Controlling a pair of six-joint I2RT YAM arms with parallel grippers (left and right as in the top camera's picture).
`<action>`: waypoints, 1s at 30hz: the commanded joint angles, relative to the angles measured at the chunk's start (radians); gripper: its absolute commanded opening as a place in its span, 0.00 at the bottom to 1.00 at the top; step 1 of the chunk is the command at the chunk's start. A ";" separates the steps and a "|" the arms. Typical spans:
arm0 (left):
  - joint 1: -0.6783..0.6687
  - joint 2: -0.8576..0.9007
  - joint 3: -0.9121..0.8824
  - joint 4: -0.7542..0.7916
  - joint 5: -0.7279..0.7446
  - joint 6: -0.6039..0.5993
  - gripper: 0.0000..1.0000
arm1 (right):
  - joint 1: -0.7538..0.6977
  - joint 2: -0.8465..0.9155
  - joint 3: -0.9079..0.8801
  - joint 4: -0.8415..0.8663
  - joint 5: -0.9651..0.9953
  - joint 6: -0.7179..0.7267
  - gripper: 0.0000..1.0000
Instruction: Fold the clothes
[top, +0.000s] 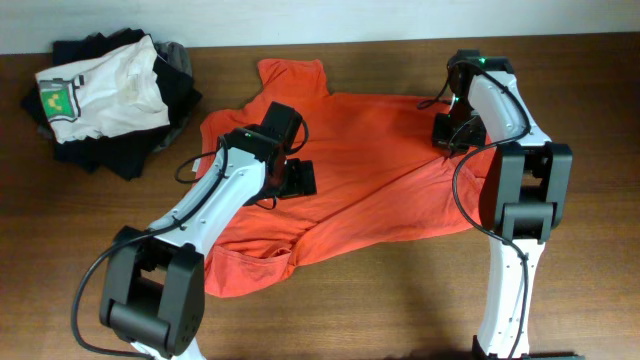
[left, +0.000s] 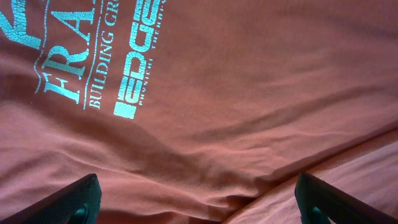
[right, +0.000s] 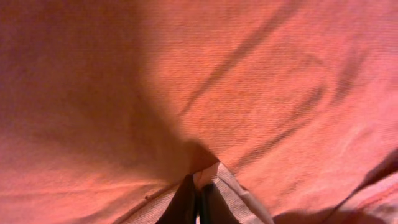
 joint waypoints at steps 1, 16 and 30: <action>0.000 0.006 -0.001 -0.002 -0.011 0.017 0.99 | -0.008 0.001 -0.001 -0.028 0.069 0.007 0.04; 0.003 0.006 -0.001 -0.009 -0.010 0.016 0.99 | -0.014 -0.200 0.077 -0.247 -0.010 0.059 0.04; 0.130 0.006 -0.001 -0.108 0.053 0.055 0.99 | 0.136 -0.493 -0.124 -0.402 0.140 0.164 0.04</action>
